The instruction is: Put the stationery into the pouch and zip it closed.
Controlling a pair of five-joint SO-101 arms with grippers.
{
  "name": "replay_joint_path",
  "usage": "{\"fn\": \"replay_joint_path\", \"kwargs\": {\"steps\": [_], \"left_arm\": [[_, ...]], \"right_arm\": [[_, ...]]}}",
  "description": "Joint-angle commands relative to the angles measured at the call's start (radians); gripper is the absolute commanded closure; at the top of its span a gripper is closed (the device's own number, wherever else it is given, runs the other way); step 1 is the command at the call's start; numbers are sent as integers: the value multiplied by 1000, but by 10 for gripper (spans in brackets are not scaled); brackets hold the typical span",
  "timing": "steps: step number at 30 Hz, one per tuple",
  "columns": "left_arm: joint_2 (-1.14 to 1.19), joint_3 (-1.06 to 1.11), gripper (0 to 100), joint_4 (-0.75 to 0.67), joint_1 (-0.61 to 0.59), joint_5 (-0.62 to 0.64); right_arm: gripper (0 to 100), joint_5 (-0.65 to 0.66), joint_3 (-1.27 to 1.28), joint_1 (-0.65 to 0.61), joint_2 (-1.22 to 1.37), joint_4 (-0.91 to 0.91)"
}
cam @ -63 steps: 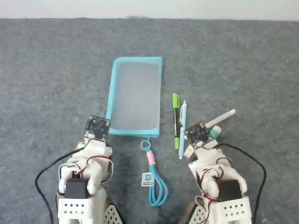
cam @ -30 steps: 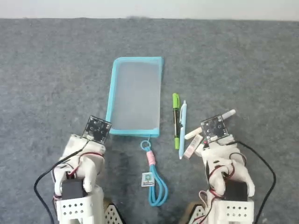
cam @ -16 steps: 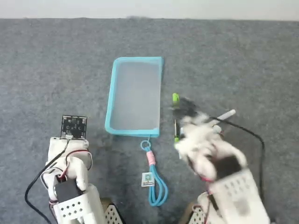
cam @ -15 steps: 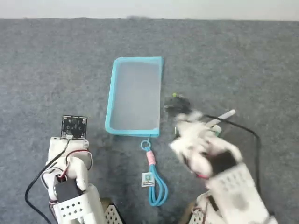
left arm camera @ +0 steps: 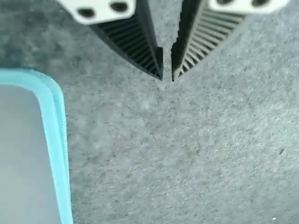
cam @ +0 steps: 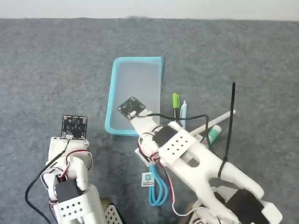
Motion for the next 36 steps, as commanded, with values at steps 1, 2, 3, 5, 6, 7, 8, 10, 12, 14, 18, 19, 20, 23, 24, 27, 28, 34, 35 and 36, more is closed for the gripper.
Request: {"fn": "replay_joint_path", "kwargs": {"steps": [1, 2, 3, 5, 6, 7, 8, 10, 12, 14, 18, 19, 20, 23, 24, 27, 28, 34, 35, 36], "left_arm": [[-21, -12, 971, -28, -6, 8], [-21, -12, 971, -28, -6, 8], [-21, -12, 971, -28, -6, 8], [-21, -12, 971, -28, -6, 8], [-21, -12, 971, -28, -6, 8], [-21, -12, 971, -28, -6, 8], [-21, -12, 971, -28, -6, 8], [-21, -12, 971, -26, -6, 8], [-21, -12, 971, -26, -6, 8], [-21, -12, 971, -25, -6, 8], [-21, -12, 971, -25, -6, 8], [-21, -12, 971, -25, -6, 8], [-21, -12, 971, -25, -6, 8], [-21, -12, 971, -25, -6, 8], [-21, -12, 971, -25, -6, 8], [-21, -12, 971, -23, -6, 8], [-21, -12, 971, -23, -6, 8], [-21, -12, 971, -23, -3, 9], [-21, -12, 971, -23, -3, 9], [-21, -12, 971, -23, -2, 9]], "right_arm": [[711, -55, -51, -27, 1, -15], [705, -72, -51, -39, 2, -15], [710, -84, -51, -48, 2, -16], [726, -98, -51, -64, 2, -16], [734, -95, -49, -68, 2, -18], [743, -95, -49, -68, 2, -19], [751, -95, -49, -70, 4, -21], [757, -94, -49, -70, 21, -22], [754, -94, -51, -70, 61, -24], [753, -92, -57, -68, 102, -24], [753, -92, -95, -64, 157, -19], [753, -92, -101, -64, 165, -19], [753, -92, -103, -64, 173, -22], [755, -92, -106, -64, 202, -24], [756, -92, -106, -64, 211, -25], [757, -92, -106, -64, 245, -62], [757, -92, -106, -62, 254, -68], [781, -92, -123, -13, 275, -71], [813, -92, -126, -4, 275, -73], [851, -92, -127, 4, 275, -73]]}}
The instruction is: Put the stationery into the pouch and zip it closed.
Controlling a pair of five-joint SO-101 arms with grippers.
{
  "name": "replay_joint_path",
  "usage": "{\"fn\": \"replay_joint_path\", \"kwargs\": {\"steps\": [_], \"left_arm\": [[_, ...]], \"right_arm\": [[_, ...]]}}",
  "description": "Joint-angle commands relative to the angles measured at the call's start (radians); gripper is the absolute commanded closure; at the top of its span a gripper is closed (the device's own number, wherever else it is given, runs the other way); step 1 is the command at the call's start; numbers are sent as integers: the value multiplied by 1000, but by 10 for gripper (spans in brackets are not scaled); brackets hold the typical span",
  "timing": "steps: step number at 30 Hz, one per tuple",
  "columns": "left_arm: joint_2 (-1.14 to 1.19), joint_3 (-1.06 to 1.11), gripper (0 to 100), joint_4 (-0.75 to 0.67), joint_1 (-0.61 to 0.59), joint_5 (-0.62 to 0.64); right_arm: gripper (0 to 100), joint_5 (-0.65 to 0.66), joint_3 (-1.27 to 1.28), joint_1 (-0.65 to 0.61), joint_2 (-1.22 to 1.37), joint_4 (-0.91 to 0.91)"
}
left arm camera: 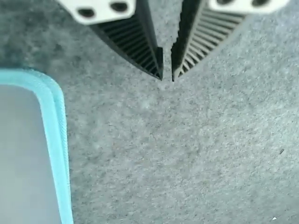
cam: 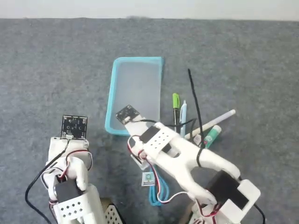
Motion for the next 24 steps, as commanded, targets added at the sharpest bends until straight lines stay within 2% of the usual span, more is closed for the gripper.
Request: {"fn": "replay_joint_path", "kwargs": {"steps": [1, 5, 13, 19, 24], "left_arm": [[-21, -12, 971, -23, -3, 9], [-21, -12, 971, -28, -3, 9], [-23, -12, 971, -28, -3, 5], [-23, -38, 970, -31, -5, 3], [-20, -117, 961, -26, 8, 6]], "right_arm": [[892, -12, -58, 42, -5, -12], [991, 63, -60, 65, -5, -12], [991, 226, -52, 147, -4, 7], [991, 233, -123, 321, -45, 151], [991, 302, -133, 441, -197, 177]]}}
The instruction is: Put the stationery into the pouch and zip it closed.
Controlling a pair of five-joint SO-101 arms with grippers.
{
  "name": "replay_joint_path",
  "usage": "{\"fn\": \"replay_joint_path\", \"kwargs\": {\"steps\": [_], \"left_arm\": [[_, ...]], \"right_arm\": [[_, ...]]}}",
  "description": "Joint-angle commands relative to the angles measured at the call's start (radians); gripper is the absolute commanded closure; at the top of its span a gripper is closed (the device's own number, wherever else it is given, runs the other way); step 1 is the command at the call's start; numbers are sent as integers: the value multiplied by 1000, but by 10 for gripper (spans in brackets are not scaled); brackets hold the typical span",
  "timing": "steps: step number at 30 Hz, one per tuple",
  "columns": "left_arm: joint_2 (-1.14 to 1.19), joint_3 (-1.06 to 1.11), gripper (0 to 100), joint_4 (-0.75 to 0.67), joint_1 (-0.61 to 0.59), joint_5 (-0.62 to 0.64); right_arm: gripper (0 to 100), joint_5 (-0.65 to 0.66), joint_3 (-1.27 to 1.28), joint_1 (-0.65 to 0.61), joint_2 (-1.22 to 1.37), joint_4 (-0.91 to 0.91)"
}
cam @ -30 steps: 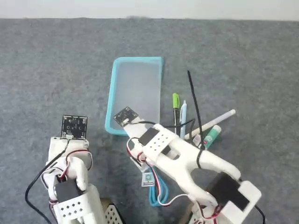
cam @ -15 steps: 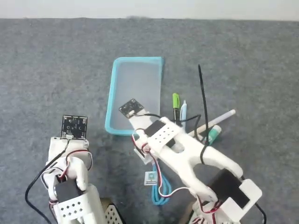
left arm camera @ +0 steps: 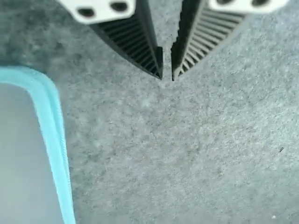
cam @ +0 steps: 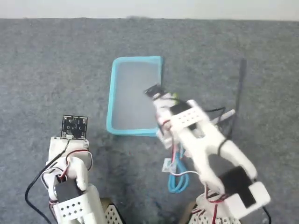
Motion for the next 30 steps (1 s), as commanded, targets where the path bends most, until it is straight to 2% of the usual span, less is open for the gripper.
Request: {"fn": "replay_joint_path", "kwargs": {"steps": [1, 5, 7, 12, 16, 20, 26, 30], "left_arm": [[-18, -122, 944, -21, 25, 8], [32, -255, 825, 40, 97, 11], [130, -337, 824, 51, 124, 25], [494, -581, 827, 49, 209, 178], [700, -723, 826, 43, 324, 290], [778, -700, 826, -78, 446, 333], [921, -585, 826, -310, 456, 336], [1065, -558, 828, -368, 465, 308]], "right_arm": [[991, 41, -37, 84, -174, 19], [991, 25, 2, 139, -341, 24], [991, 26, 11, 154, -430, 24], [991, 31, -23, 145, -621, 53], [991, 25, -61, 67, -699, 120], [991, 26, -101, -4, -719, 163], [991, 34, -184, -8, -716, 199], [991, 64, -281, -8, -707, 211]]}}
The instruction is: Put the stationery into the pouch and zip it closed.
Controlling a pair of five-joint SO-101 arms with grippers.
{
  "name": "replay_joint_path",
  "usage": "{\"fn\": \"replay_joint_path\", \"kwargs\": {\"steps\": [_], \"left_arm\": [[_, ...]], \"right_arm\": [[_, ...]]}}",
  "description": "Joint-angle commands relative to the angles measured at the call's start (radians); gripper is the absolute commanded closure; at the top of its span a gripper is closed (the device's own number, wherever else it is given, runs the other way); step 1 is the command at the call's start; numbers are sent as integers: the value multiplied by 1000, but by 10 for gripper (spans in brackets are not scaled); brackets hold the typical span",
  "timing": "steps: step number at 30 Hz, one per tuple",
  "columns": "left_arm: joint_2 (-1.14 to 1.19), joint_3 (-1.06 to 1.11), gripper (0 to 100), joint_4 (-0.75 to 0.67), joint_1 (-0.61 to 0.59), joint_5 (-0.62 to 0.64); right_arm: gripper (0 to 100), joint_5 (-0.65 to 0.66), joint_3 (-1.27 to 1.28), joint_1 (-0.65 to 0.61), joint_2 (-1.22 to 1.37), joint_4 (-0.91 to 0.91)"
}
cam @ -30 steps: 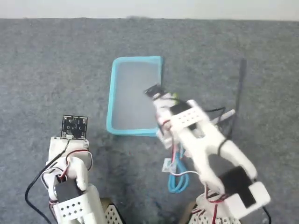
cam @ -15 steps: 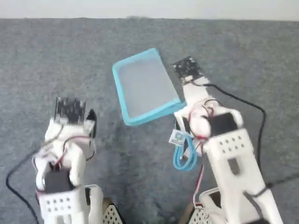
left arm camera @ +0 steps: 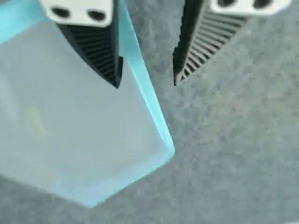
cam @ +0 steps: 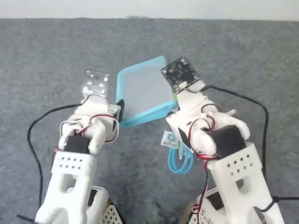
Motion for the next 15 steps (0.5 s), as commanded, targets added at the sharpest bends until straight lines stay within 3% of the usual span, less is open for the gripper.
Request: {"fn": "replay_joint_path", "kwargs": {"steps": [1, 9, 15], "left_arm": [[117, -8, 828, -68, 9, -26], [244, -7, 829, -94, 184, -26], [258, -5, 829, -118, 259, 49]], "right_arm": [[991, 37, -132, -10, -19, 8], [991, 6, -272, -31, 188, 4], [991, 9, -252, -219, 159, 2]]}}
